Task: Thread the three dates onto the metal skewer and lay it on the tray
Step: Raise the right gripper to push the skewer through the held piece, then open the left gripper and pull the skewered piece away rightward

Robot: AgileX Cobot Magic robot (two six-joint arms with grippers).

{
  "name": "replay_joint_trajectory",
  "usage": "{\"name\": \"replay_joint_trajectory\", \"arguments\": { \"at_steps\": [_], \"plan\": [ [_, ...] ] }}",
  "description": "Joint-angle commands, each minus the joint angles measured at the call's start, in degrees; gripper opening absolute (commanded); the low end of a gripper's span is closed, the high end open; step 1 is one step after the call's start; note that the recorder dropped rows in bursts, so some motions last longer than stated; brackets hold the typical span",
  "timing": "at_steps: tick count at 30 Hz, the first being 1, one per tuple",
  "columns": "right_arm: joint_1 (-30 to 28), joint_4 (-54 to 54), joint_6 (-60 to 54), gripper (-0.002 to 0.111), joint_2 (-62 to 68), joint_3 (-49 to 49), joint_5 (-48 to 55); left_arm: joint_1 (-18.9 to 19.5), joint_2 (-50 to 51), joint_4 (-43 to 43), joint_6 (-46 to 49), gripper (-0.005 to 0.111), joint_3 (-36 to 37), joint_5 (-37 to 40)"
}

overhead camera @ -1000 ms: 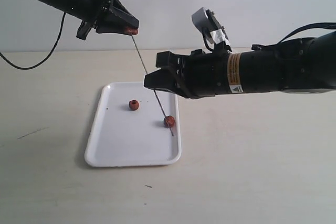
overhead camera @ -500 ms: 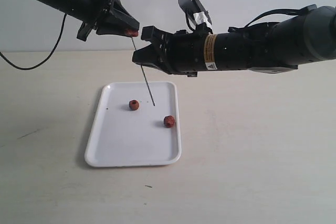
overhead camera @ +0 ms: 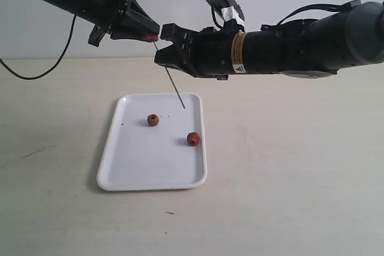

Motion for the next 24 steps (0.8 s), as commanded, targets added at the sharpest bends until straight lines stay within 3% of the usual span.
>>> {"name": "replay_joint_trajectory", "arguments": {
  "at_steps": [1, 6, 16, 24],
  "plan": [
    [-0.3, 1.5, -0.7, 0.000, 0.1, -0.3, 2.1, -0.4, -0.5, -0.2, 0.4, 0.022, 0.0, 0.6],
    [-0.3, 1.5, -0.6, 0.000, 0.1, -0.3, 2.1, -0.4, -0.5, -0.6, 0.8, 0.024, 0.0, 0.6],
    [-0.3, 0.5, -0.5, 0.000, 0.1, -0.3, 1.9, -0.4, -0.5, -1.3, 3.8, 0.055, 0.0, 0.6],
    [-0.4, -9.5, 6.4, 0.000, -0.6, -0.3, 8.8, -0.3, -0.7, 1.6, 7.0, 0.055, 0.0, 0.6]
  ]
}}
